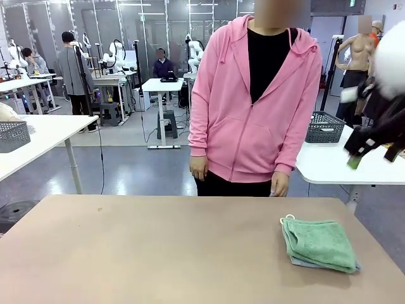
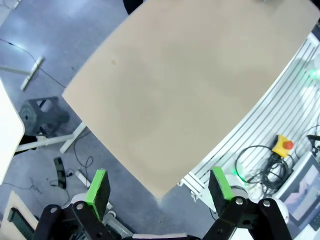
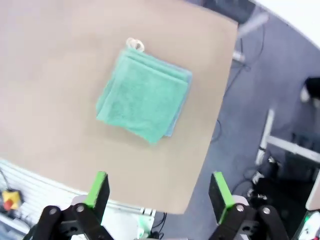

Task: Fold the towels and place them in the basket.
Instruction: Stack the folded Towel with hook on the right side of the table.

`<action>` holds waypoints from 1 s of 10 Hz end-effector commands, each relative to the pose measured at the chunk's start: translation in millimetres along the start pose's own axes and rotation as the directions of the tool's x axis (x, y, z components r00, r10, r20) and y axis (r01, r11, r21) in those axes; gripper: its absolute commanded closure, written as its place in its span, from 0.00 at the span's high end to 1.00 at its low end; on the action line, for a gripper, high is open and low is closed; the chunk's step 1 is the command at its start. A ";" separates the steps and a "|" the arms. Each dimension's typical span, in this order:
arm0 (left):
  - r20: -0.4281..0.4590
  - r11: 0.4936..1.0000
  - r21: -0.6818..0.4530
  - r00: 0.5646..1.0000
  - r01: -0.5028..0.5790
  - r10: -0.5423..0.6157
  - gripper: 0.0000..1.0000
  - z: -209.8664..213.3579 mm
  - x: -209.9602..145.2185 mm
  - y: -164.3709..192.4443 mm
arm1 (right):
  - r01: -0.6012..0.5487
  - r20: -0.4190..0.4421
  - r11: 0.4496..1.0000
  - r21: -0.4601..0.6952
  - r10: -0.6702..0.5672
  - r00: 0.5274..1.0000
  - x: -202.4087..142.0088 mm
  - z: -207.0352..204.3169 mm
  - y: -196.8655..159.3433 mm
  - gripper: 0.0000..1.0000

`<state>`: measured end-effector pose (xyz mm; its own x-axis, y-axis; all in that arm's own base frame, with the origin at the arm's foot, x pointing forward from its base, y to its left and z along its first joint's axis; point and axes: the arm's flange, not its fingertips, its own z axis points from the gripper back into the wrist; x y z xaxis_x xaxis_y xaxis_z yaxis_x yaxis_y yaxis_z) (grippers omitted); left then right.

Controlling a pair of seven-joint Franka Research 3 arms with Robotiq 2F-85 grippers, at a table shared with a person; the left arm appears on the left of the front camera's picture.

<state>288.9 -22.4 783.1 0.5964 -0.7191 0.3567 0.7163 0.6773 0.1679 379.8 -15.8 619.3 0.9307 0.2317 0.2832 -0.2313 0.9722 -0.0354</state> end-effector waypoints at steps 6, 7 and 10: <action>0.006 0.995 -0.102 1.000 0.009 -0.009 1.00 -13.6 -1.8 17.4 | -0.157 0.216 0.975 0.155 0.122 0.969 -98.9 159.6 18.1 1.00; 0.000 0.994 -0.105 1.000 0.013 -0.013 1.00 -15.5 -2.3 17.7 | -0.160 0.254 0.972 0.172 0.113 0.961 -109.6 177.2 17.3 1.00; -0.025 0.988 -0.148 0.999 0.035 -0.039 1.00 -26.0 0.5 13.2 | -0.139 0.368 0.972 0.192 0.060 0.928 -138.3 234.4 13.4 1.00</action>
<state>309.8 -16.4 765.9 0.5982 -0.7227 0.3461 0.7505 0.6567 0.0742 188.0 -42.2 794.7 0.7475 0.2906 0.5974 -0.4131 0.9075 0.0755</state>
